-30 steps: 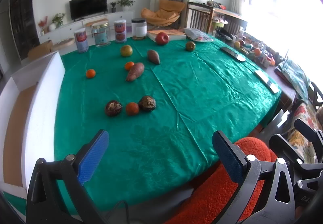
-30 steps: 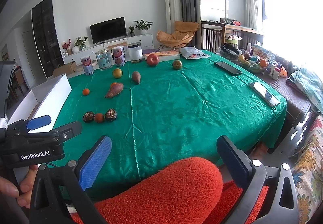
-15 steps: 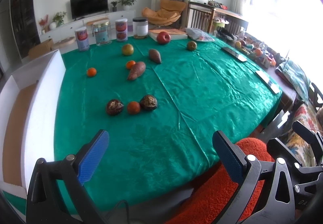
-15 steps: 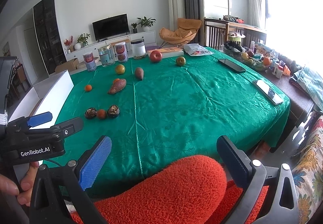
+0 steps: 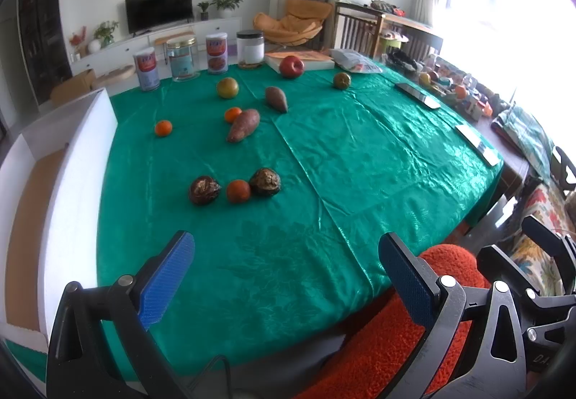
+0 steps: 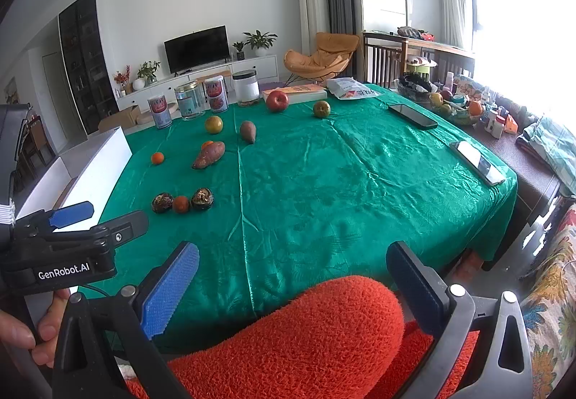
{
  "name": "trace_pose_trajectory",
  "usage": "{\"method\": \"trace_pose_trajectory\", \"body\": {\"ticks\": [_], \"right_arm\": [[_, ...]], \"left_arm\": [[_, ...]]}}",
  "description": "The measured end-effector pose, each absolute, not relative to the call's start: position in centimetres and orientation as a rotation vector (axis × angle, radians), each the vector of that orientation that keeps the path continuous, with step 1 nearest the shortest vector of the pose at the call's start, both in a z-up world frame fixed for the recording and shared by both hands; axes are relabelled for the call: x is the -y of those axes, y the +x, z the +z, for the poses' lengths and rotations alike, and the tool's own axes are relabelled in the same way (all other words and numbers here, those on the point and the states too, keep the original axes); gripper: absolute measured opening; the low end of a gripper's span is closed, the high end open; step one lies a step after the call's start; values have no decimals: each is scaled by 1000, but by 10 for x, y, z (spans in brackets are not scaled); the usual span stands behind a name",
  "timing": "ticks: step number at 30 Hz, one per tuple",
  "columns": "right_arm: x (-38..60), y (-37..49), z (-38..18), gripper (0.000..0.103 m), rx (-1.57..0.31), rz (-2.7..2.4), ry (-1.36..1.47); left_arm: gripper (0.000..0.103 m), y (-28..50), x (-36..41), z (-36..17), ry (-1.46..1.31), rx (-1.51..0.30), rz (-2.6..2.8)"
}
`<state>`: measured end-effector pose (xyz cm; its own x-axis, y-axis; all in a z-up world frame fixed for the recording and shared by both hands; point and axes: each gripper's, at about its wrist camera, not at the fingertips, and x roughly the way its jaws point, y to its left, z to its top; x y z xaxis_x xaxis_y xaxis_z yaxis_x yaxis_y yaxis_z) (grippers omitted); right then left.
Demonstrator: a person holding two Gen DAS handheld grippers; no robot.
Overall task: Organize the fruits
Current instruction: 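Grasp the dark brown round fruit with the left tool while the right tool grasps a sweet potato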
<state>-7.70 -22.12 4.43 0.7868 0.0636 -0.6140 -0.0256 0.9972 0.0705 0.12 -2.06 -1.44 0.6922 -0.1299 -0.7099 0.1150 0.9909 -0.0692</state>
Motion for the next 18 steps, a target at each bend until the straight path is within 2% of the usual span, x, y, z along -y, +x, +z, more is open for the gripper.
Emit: {"method": "trace_pose_trajectory", "body": {"ticks": [13, 15, 18], "right_arm": [[221, -79, 49, 103, -644, 68, 40], [227, -80, 59, 103, -612, 61, -29], [243, -72, 84, 103, -586, -112, -328]], "left_arm": [[102, 2, 19, -13, -9, -801, -120], [102, 4, 10, -12, -13, -809, -81], [102, 6, -15, -12, -75, -821, -40]]}}
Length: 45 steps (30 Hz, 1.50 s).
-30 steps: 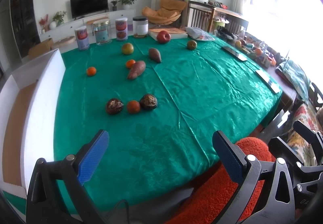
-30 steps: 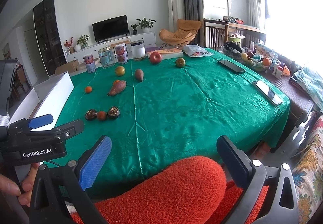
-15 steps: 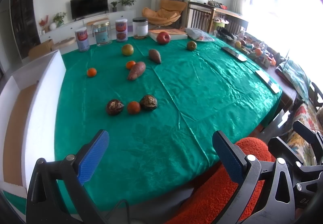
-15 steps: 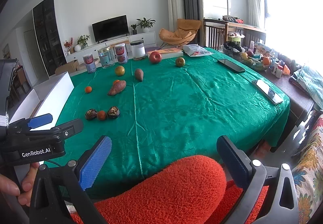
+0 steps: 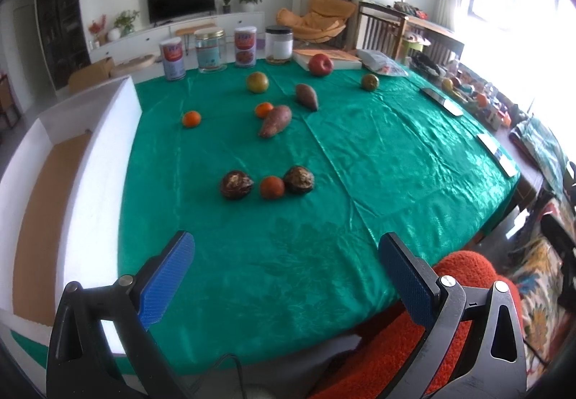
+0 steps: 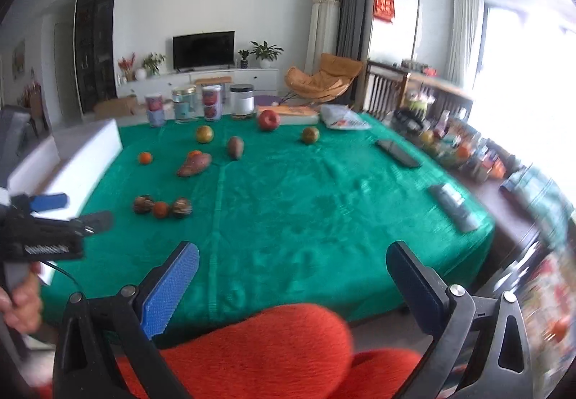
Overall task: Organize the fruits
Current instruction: 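Grasp the dark brown round fruit with the left tool while the right tool grasps a sweet potato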
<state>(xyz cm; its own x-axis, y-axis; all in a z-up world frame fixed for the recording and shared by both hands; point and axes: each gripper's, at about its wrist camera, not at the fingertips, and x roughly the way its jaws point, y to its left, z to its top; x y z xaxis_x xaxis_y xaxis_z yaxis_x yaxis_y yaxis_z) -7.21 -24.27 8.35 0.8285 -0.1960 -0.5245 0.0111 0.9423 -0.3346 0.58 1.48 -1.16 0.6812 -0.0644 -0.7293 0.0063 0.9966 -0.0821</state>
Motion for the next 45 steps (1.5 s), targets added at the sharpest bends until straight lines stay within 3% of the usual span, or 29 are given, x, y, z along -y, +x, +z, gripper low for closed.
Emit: {"method": "trace_pose_trajectory", "body": {"ticks": [2, 4, 9, 14, 25, 35, 45], "right_arm": [[256, -60, 92, 103, -622, -271, -528], [266, -53, 99, 103, -654, -284, -531], [259, -45, 74, 103, -662, 92, -95], [211, -34, 12, 103, -658, 220, 88], [186, -27, -18, 103, -667, 226, 50], [190, -27, -22, 103, -683, 225, 67], [196, -22, -27, 103, -709, 228, 107]], "left_arm": [[102, 4, -32, -14, -123, -807, -10], [102, 4, -45, -21, -162, -805, 33], [102, 22, -52, -52, -170, -859, 87], [102, 36, -44, -68, -54, -871, 108], [102, 67, -37, -101, 31, -882, 109], [102, 91, -74, -138, -45, -1050, 116], [103, 93, -78, -140, -58, -1012, 103]]}}
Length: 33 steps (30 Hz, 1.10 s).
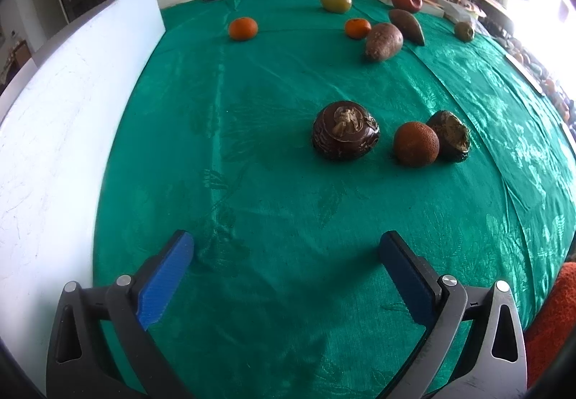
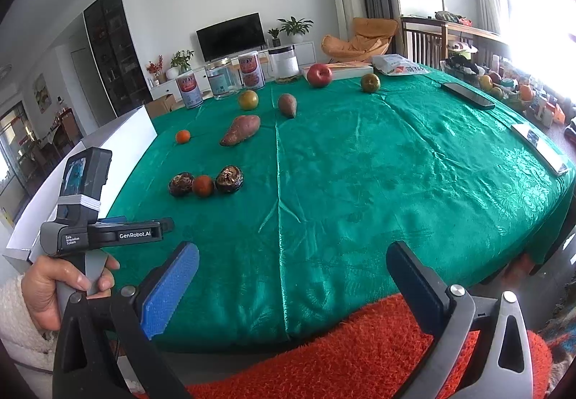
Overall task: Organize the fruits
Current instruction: 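Grasp the dark brown round fruit with the left tool while the right tool grasps a sweet potato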
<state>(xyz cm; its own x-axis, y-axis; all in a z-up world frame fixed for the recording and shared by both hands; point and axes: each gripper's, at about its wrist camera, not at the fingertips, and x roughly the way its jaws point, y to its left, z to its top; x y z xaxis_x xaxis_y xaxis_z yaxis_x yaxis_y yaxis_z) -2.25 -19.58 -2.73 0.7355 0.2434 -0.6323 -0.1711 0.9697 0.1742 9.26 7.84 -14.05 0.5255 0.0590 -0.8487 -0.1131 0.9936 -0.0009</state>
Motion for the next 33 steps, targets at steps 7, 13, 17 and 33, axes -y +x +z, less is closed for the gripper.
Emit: {"method": "trace_pose_trajectory", "body": {"ticks": [7, 13, 17, 33], "right_arm": [[197, -19, -31, 103, -731, 232, 117], [197, -18, -32, 103, -738, 230, 118], [197, -18, -32, 103, -741, 228, 120], [160, 196, -10, 103, -1044, 366, -60]], "left_arm": [[102, 103, -85, -138, -41, -1064, 49], [101, 127, -85, -135, -39, -1040, -53], [88, 141, -79, -134, -39, -1012, -76], [44, 144, -79, -130, -49, -943, -93]]}}
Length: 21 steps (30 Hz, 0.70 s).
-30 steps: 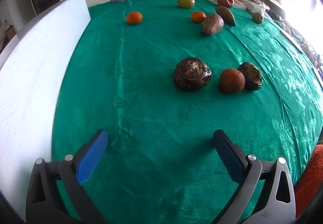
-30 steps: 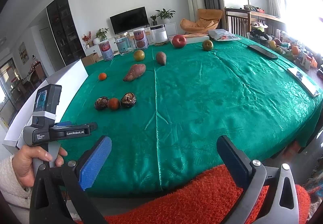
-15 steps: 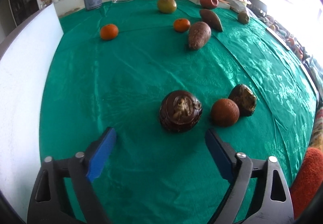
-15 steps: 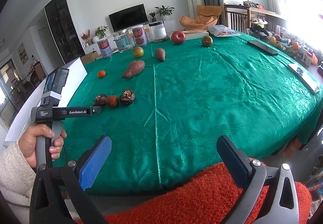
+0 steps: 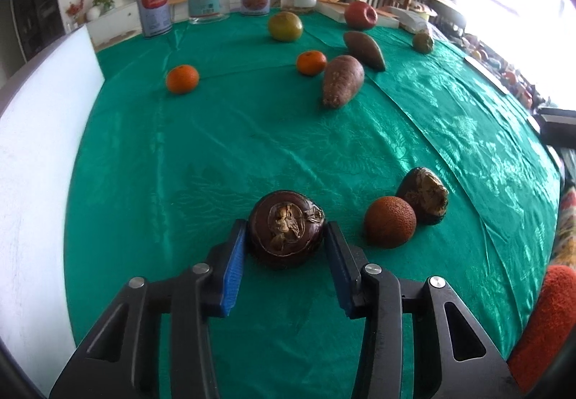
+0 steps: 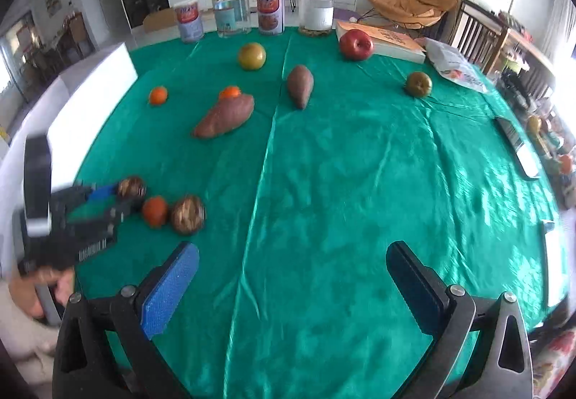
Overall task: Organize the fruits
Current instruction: 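Grasp the dark brown round fruit with the left tool while the right tool grasps a sweet potato, then lift both held fruits and carry them over the cardboard box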
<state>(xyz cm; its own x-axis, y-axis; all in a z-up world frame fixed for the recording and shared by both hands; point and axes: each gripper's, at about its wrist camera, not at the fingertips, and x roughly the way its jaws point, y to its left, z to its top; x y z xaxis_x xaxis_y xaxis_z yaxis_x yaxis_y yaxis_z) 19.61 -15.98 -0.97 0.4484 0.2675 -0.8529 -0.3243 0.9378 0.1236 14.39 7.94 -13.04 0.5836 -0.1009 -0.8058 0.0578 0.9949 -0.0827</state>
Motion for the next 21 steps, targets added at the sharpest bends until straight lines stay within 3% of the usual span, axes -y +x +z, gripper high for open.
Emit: {"method": "trace_pose_trajectory", "body": {"ticks": [1, 3, 5, 11, 13, 14, 21], "right_arm": [[156, 219, -16, 102, -1069, 389, 18], [142, 258, -32, 85, -1120, 418, 154], [124, 287, -50, 77, -1177, 433, 269], [77, 325, -79, 75, -1243, 398, 352], [70, 323, -80, 65, -1238, 357, 308], [69, 323, -80, 48, -1239, 341, 280], [111, 306, -66, 47, -1250, 424, 227]], "left_arm": [[44, 142, -84, -130, -68, -944, -80], [44, 138, -90, -130, -92, -946, -67], [44, 134, -93, -130, -89, -947, -57], [44, 123, -94, -131, -58, -926, -39], [44, 122, -94, -132, -53, -918, -37], [44, 122, -93, -132, -50, -915, -35], [44, 123, -97, -129, -89, -938, -49]]}}
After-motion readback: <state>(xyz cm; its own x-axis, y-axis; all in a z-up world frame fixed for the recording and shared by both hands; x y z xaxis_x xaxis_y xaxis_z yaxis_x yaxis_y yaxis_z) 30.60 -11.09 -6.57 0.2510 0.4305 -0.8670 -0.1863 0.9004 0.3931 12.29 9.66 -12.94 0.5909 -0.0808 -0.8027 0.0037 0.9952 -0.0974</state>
